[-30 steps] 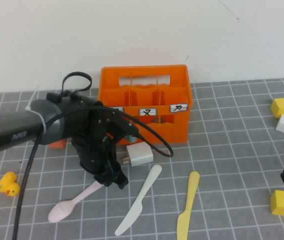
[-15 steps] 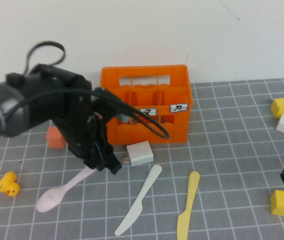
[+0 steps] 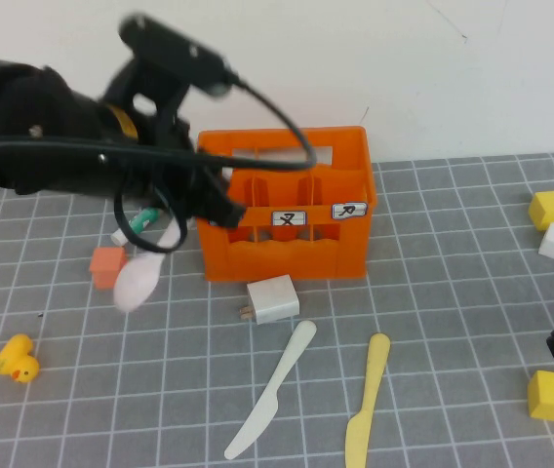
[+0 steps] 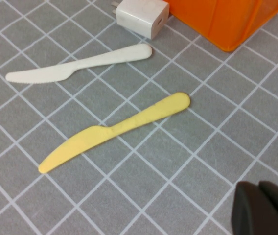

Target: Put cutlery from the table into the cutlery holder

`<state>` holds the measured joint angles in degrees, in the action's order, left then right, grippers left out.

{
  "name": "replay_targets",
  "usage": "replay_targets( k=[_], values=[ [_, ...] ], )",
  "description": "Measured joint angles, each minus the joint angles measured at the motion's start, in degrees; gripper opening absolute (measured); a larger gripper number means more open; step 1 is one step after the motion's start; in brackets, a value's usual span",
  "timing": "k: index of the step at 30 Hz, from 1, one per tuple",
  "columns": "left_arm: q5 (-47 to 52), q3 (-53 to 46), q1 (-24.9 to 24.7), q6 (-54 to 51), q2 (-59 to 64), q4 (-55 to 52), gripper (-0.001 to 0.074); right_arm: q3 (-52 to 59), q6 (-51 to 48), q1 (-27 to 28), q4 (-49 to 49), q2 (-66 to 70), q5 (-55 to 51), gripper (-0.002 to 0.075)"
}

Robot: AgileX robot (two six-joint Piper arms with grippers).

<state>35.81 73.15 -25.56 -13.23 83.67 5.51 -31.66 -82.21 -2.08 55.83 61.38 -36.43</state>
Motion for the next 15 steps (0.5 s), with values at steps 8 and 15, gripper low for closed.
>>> replay_targets(
  k=[8, 15],
  values=[
    [-17.8, 0.0, 0.0, 3.1, -1.8, 1.2, 0.0186, 0.0, 0.0, 0.0, 0.0, 0.0, 0.0, -0.0003],
    [-33.3, 0.0, 0.0, 5.0, -1.0, 1.5, 0.0183, 0.0, -0.1, 0.0, 0.0, 0.0, 0.0, -0.0003]
  ],
)
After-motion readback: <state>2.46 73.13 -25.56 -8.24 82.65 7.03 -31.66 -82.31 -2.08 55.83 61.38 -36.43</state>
